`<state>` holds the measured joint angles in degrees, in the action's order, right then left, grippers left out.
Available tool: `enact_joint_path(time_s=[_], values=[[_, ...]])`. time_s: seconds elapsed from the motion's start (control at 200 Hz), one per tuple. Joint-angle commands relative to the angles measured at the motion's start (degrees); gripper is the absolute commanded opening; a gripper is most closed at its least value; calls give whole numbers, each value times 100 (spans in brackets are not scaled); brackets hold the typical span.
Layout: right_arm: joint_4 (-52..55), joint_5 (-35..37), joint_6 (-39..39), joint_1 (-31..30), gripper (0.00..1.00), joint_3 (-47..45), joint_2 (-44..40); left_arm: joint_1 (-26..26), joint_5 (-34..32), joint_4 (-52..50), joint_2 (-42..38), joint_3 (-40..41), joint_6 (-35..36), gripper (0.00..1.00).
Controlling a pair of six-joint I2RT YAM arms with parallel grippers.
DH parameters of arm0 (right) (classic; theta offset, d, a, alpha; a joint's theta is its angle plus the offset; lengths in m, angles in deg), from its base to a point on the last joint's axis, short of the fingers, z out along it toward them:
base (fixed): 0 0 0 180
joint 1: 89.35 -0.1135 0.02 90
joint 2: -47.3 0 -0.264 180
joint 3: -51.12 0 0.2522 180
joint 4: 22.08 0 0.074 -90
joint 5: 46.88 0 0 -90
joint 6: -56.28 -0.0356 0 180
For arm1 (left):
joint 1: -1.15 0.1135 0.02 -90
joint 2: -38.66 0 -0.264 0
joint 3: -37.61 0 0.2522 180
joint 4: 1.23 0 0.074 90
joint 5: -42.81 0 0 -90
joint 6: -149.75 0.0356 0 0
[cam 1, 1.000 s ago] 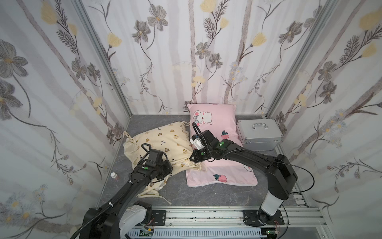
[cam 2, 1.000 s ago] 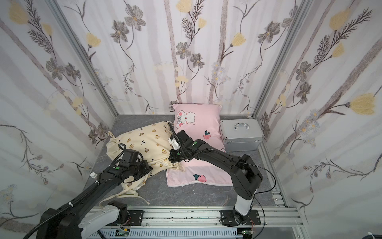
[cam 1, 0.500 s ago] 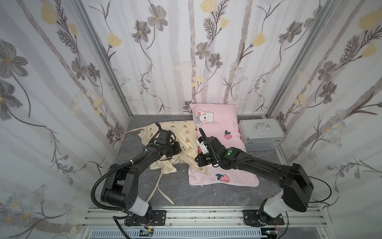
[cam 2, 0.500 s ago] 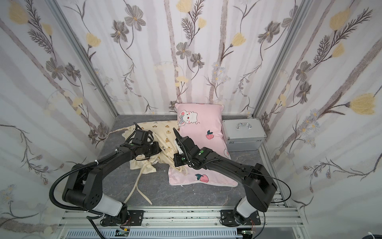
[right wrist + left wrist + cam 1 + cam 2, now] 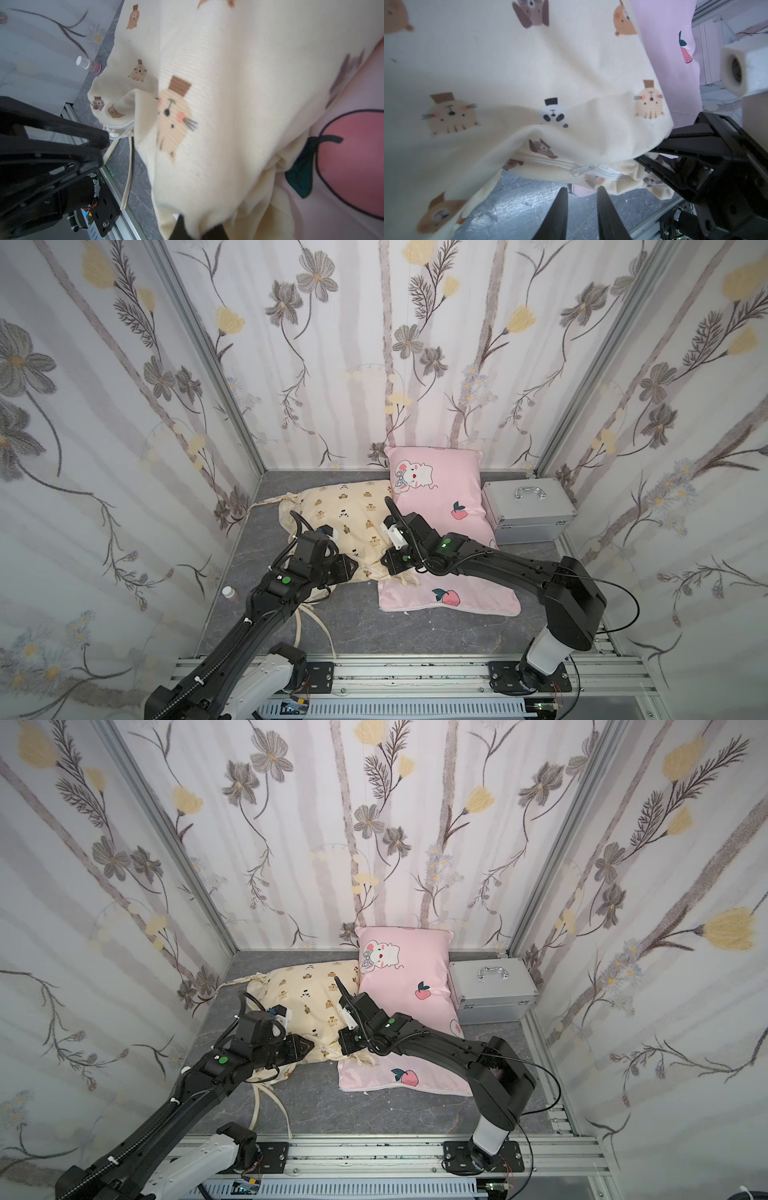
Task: Zip up pillowcases
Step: Adjust the pillowcase at the center of the board, then zip the zipper on the pillowcase.
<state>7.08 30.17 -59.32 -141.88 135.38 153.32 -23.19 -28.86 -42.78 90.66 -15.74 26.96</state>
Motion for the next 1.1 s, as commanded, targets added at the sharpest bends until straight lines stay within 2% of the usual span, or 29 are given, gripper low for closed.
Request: enact_joint_path(time_s=[0.0,0.31,0.465,0.6,0.794,1.094], values=[[-229,-521,207,-3,0,-69,-54,-175,137,195,-90,146,-647,27],[-515,-838,152,55,0,-311,-213,-212,-22,1119,-133,788,-1468,27],[-638,-1024,139,48,0,-431,-196,-203,-128,1358,-144,724,-1493,27],[-628,-894,87,67,0,-517,-220,-170,-127,1402,-113,655,-1449,27],[-722,-920,-4,94,0,-575,-301,-167,133,1865,248,888,-1600,27],[-794,-938,-67,133,0,-555,-295,-190,176,1843,-73,1220,-1803,27]])
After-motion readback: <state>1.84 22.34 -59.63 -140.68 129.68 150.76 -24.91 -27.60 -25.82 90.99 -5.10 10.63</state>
